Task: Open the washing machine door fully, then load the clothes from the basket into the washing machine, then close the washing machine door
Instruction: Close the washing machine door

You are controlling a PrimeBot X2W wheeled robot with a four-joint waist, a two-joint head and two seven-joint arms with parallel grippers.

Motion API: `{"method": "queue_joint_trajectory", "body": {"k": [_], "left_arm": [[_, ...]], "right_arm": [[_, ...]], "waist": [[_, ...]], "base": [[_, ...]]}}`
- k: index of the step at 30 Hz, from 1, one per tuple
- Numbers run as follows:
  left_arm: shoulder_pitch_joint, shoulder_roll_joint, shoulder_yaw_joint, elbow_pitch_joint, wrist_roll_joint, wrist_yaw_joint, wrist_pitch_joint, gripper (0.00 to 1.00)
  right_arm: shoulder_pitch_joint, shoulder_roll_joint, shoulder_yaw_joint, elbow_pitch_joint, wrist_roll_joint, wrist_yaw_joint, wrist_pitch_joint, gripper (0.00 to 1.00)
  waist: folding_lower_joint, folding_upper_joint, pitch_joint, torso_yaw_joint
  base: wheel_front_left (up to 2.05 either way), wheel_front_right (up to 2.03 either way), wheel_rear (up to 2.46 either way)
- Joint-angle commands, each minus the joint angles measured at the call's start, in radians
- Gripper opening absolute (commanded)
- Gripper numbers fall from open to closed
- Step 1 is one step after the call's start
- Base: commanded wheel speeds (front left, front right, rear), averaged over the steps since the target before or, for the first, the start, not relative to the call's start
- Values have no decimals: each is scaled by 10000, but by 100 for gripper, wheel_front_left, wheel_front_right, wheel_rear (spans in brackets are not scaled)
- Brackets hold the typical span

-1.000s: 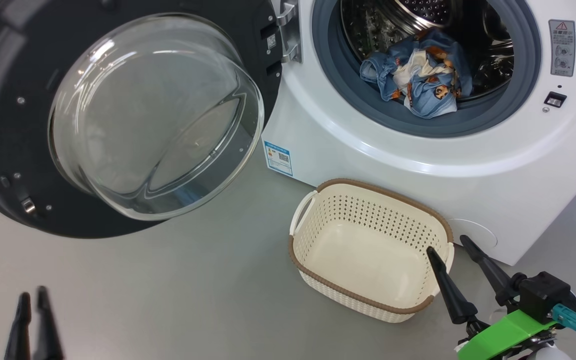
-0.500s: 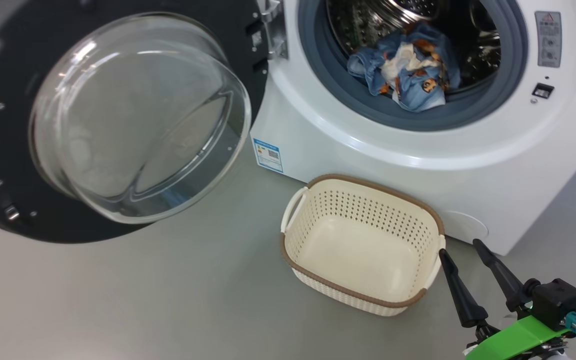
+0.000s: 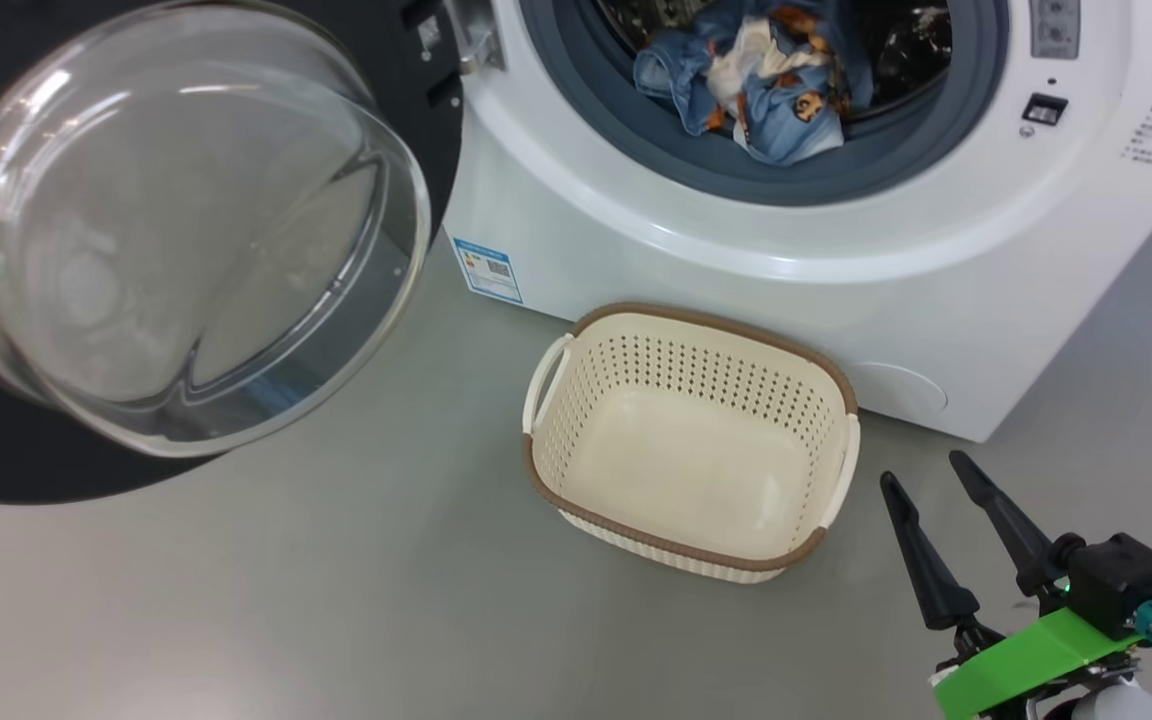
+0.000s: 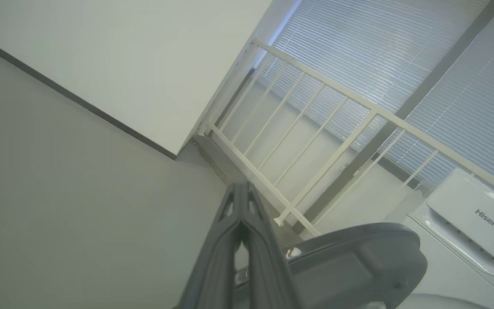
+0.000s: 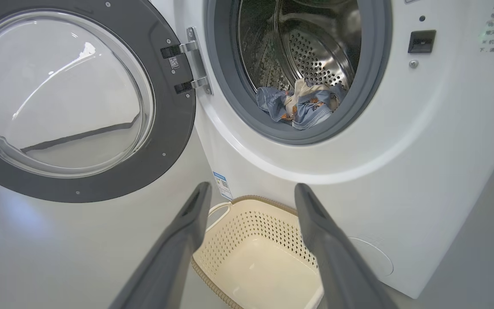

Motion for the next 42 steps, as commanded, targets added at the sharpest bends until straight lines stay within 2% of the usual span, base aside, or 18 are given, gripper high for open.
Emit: {"method": "queue_joint_trajectory", "body": {"k": [1,5,10,21,30,42], "left_arm": [[-346,788,237,-136,-77,-16,126,0],[-760,1230,-47,390,-1323,-17,1532,0],[-1092,1527,-462,916,-1918,-17,2566,0],[-1375,1604,-857,1429,-2554,-17,3539,0],[-1088,1434,-1131,1218,-2956,-17,4482,0],[-453,1629,-1579,84,-3241,-17,6167,0]], "right_arm": [[-228,-142,240,-261,-101,16,-49,100],[-326,-202,273,-297,-136,16,-49,100],[-412,-274,254,-354,-179,16,-49,100],[-636,-406,260,-452,-292,16,-49,100],[-713,-360,264,-400,-301,16,-49,100],[-606,-225,212,-339,-273,16,-49,100]], "waist": [[0,0,132,-111],[0,0,315,-200],[0,0,553,-256],[0,0,1049,-304],[0,0,1036,-289],[0,0,715,-274]], "base": [[0,0,0],[0,0,0],[0,0,0],[0,0,0],[0,0,0],[0,0,0]]}}
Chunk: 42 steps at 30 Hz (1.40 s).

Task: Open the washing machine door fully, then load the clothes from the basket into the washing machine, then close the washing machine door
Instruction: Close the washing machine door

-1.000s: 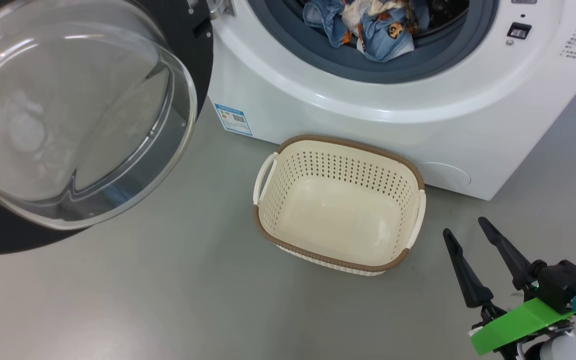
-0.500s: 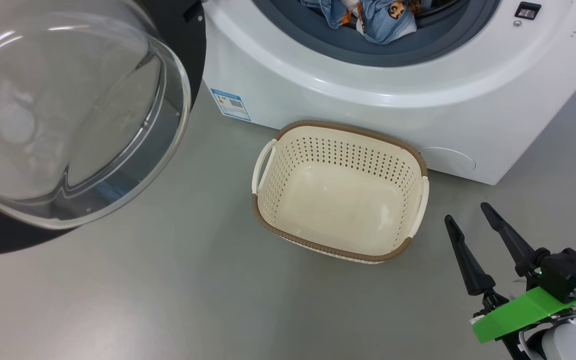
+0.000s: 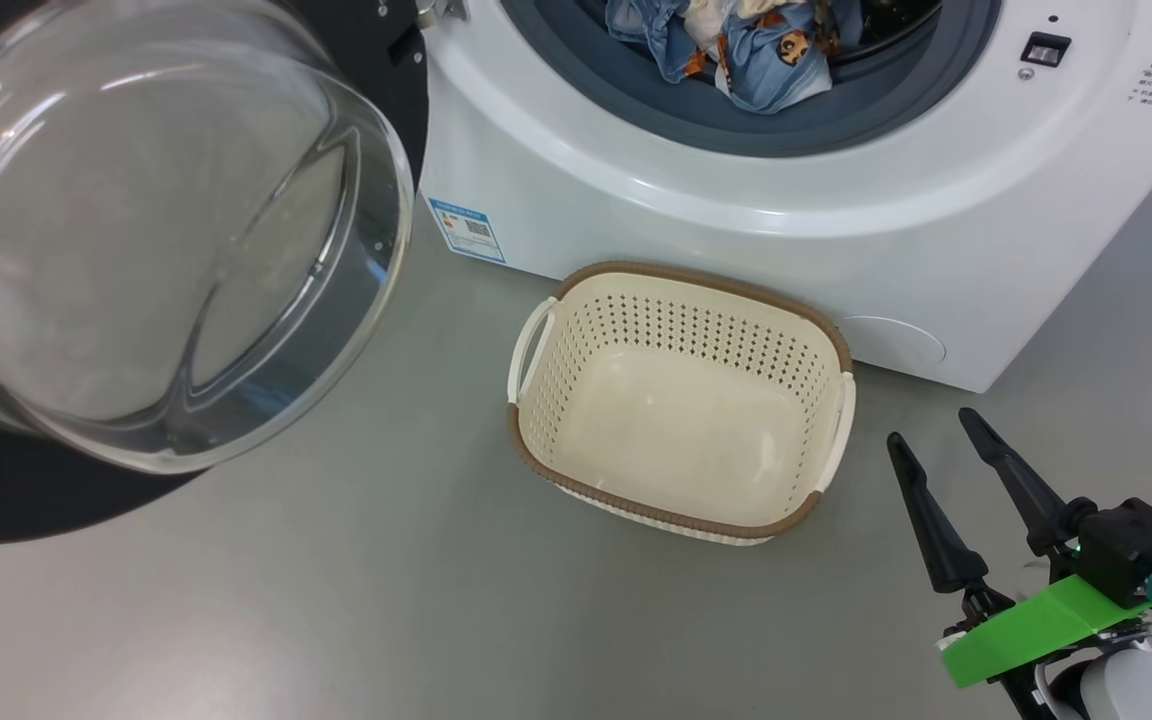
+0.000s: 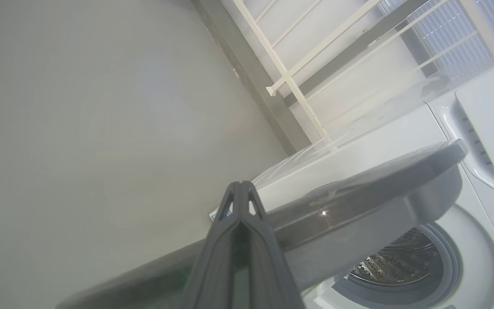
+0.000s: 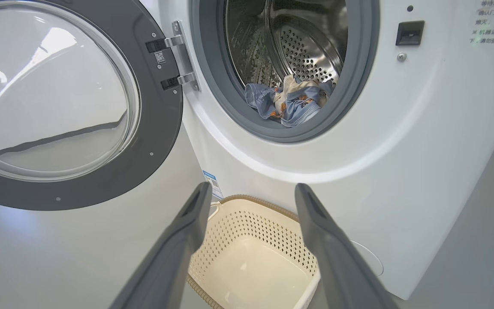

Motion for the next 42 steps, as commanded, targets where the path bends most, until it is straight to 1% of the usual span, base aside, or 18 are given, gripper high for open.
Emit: {"method": "queue_joint_trajectory", "body": {"k": [1,4,16,23,34,42], "left_arm": [[119,244,12,-636,-139,-84,514,0],[226,244,-11,-886,-231,-84,765,0],[858,251,-48,-2376,-833,-84,2664,0],[1146,78,286,-3458,-1046,-84,3396,0],[1444,-468,536,-5203,-1260,-84,4849,0],[1522,-1156,364,-6441,-1041,-84,5618,0]], "right_arm": [[-51,-6,203,-205,-98,16,-49,100],[-29,-13,191,-202,-96,16,-49,100],[204,-13,141,-131,-73,16,-49,100],[374,31,96,-127,-109,16,-49,100],[592,159,-76,-166,-190,16,-49,100],[674,308,-132,-176,-265,16,-49,100]], "waist": [[-1,-1,-41,16],[-1,-1,-81,26],[-1,-1,-502,27],[-1,-1,-741,-104],[-1,-1,-917,-428],[-1,-1,-1013,-916]], "base": [[0,0,0],[0,0,0],[0,0,0],[0,0,0],[0,0,0],[0,0,0]]}}
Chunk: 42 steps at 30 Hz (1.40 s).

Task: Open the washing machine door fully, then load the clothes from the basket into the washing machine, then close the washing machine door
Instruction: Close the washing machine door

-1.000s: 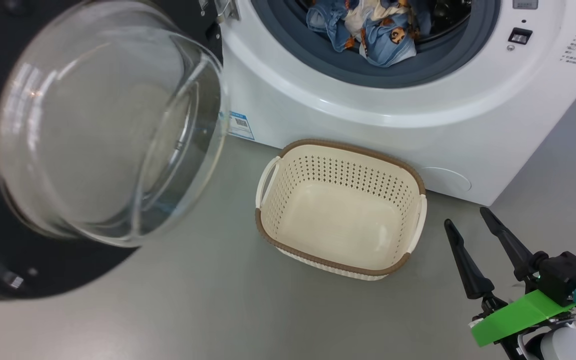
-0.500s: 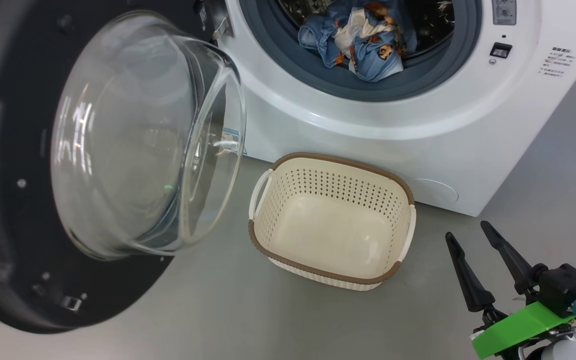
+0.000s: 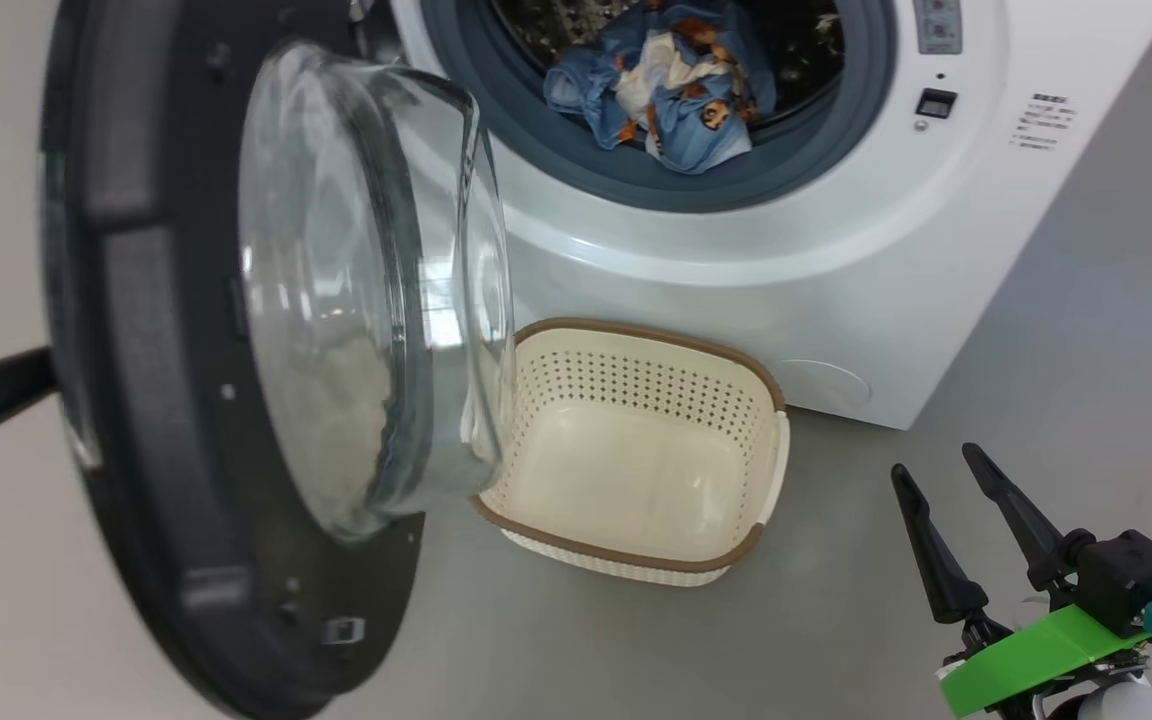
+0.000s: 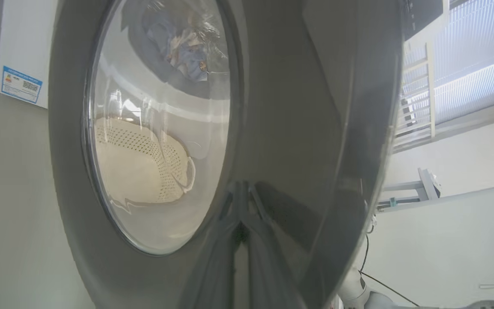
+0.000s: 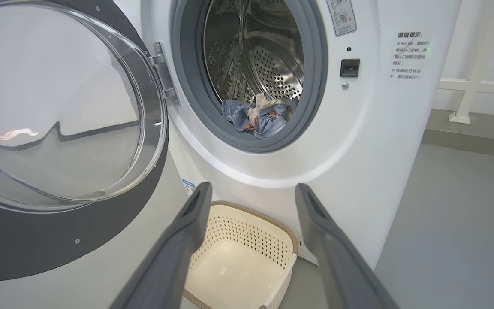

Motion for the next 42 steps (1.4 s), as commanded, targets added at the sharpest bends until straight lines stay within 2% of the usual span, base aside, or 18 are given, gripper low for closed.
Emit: {"method": "queue_joint_trajectory", "body": {"k": [1,12,23,33,42], "left_arm": [[-232,271,364,-534,87,-75,163,0],[-724,-889,0,-1226,457,-75,486,0],[-1616,-1559,-219,-811,1195,-75,48,0],[-2246,-1572,-186,-354,1677,-75,-761,0],[-2043,-1472,-322,-316,1739,-75,-1296,0]], "right_arm": [[152,-3,186,-267,-86,16,-49,100],[125,298,87,-345,-112,16,-49,100],[10,701,-11,-451,-160,16,-49,100],[-54,977,-128,-495,-155,16,-49,100],[-55,1047,-206,-503,-190,16,-49,100]], "waist": [[0,0,-31,-225],[0,0,39,-1285],[0,0,329,-2870],[0,0,531,-3960],[0,0,485,-3865]], "base": [[0,0,0],[0,0,0],[0,0,0],[0,0,0],[0,0,0]]}}
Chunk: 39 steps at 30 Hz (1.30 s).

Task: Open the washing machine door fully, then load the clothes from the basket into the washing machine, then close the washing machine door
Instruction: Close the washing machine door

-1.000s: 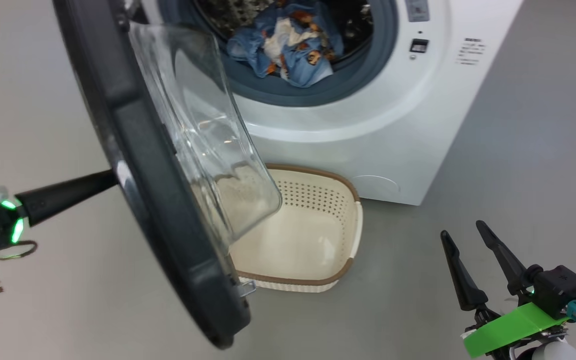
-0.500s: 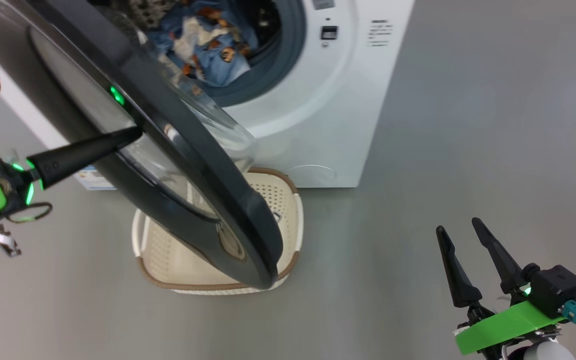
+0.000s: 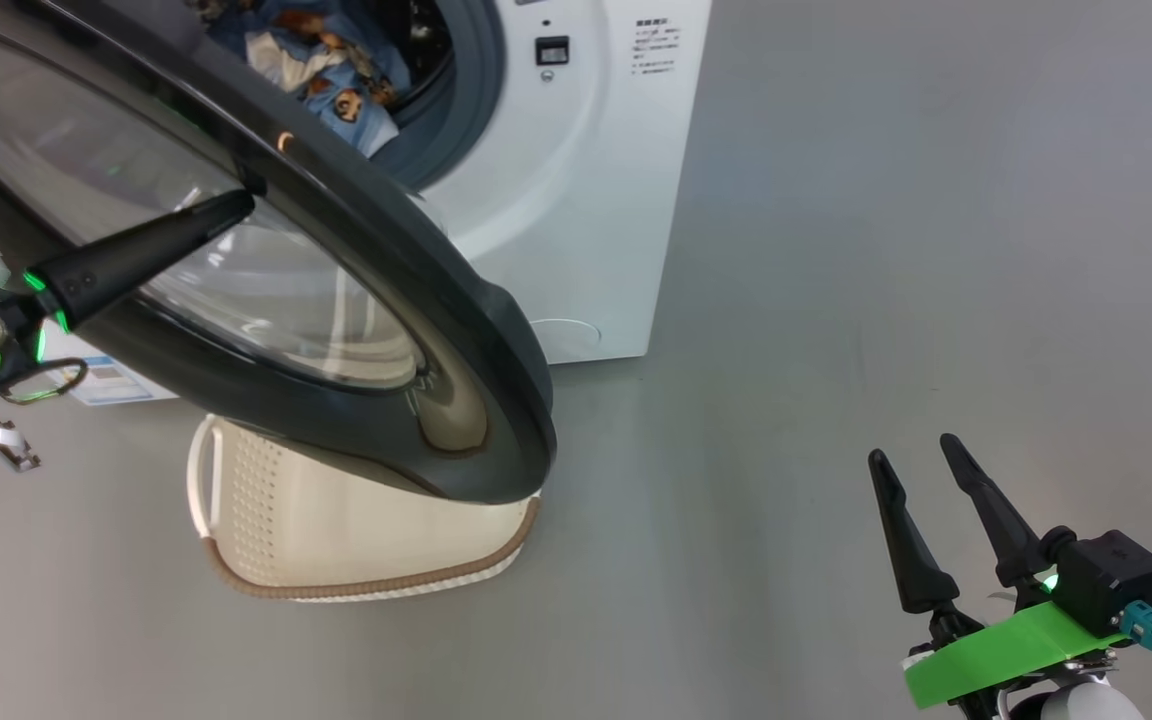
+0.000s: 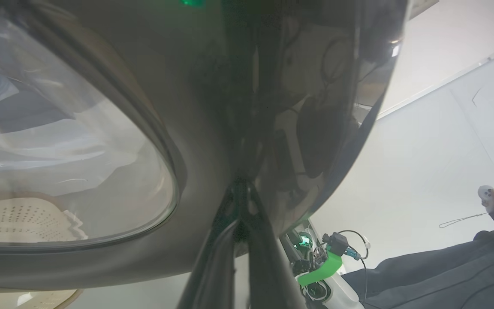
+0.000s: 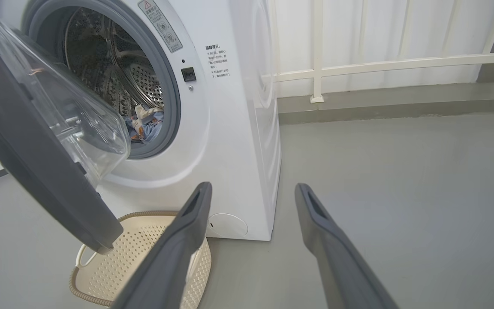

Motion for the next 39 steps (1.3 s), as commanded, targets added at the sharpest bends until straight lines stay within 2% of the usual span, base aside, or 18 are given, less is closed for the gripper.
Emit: {"method": "queue_joint_trajectory", "body": {"k": [1,11,14,17,19,20,29,31,39], "left_arm": [[-100,544,397,-248,49,-73,-176,0],[946,741,667,-351,49,-73,-943,0],[1408,782,769,-343,71,-73,-1286,31],[1878,833,807,-314,130,-73,-1613,73],[2207,874,823,-315,198,-73,-1868,96],[2370,888,832,-316,218,-73,-2004,100],[3649,1159,603,-253,793,-73,-3792,100],[4034,1248,371,-192,910,-73,-4542,100],[5008,1428,-397,68,932,-73,-6448,100]], "right_arm": [[-49,-47,184,-269,-64,16,-49,100],[-52,-158,223,-234,-58,16,-49,100],[-19,-195,225,-246,-52,16,-49,100],[25,-243,214,-246,-34,16,-49,100],[50,-275,208,-246,-18,16,-49,100],[59,-291,208,-249,-10,16,-49,100],[137,-420,125,-289,22,16,-49,100],[182,-479,68,-291,38,16,-49,100],[345,-581,-45,-304,35,16,-49,100]], "waist": [[0,0,-57,160],[0,0,-269,661],[0,0,-325,776],[0,0,-385,859],[0,0,-421,889],[0,0,-429,894],[0,0,-454,871],[0,0,-504,843],[0,0,-656,679]], "base": [[0,0,0],[0,0,0],[0,0,0],[0,0,0],[0,0,0],[0,0,0],[0,0,0],[0,0,0],[0,0,0]]}}
